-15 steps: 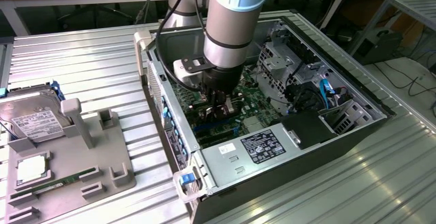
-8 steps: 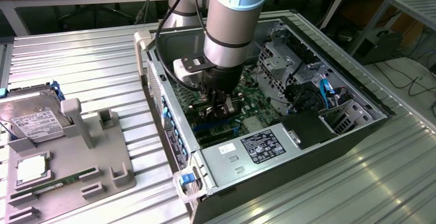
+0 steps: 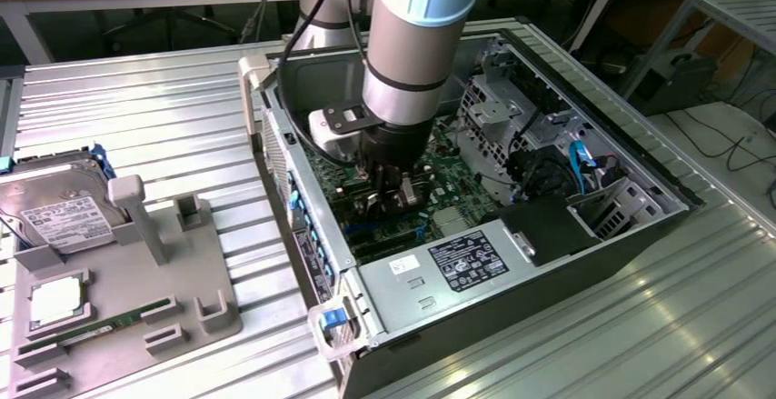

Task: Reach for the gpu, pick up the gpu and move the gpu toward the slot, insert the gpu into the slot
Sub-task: 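Insert the gpu into the slot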

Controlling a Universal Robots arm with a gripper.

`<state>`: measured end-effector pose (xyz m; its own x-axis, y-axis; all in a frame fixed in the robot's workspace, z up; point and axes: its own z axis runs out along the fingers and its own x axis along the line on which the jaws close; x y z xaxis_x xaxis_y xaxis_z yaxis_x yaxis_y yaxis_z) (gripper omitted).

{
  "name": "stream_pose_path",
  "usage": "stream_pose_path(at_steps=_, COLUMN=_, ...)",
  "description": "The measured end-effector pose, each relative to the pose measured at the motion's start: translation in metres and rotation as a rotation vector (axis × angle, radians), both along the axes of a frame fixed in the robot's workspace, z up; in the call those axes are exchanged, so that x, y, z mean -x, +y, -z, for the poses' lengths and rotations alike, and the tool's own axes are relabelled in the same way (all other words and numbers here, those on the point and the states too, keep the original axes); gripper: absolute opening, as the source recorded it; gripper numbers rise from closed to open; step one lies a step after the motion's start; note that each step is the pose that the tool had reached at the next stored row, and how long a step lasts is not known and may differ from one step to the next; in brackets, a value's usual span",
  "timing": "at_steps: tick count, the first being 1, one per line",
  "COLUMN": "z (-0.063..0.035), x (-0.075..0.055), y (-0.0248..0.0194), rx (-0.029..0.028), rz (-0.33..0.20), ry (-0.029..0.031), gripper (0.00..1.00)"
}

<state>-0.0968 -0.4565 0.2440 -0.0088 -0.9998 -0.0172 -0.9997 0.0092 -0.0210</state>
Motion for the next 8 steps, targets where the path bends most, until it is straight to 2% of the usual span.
stream_pose_path(at_steps=3, z=0.0034, x=0.0, y=0.0, rx=-0.0001, rz=0.0, ry=0.0, gripper=0.28)
stream_pose_path(at_steps=5, z=-0.0049, x=0.0006, y=0.0001, rx=0.0, rz=0.0, ry=-0.0001, gripper=0.28)
stream_pose_path(at_steps=7, z=-0.0029, x=0.0014, y=-0.0003, rx=0.0, rz=0.001, ry=0.0001, gripper=0.28)
stream_pose_path(at_steps=8, z=-0.0029, x=0.0013, y=-0.0003, rx=0.0001, rz=0.002, ry=0.0033, gripper=0.28)
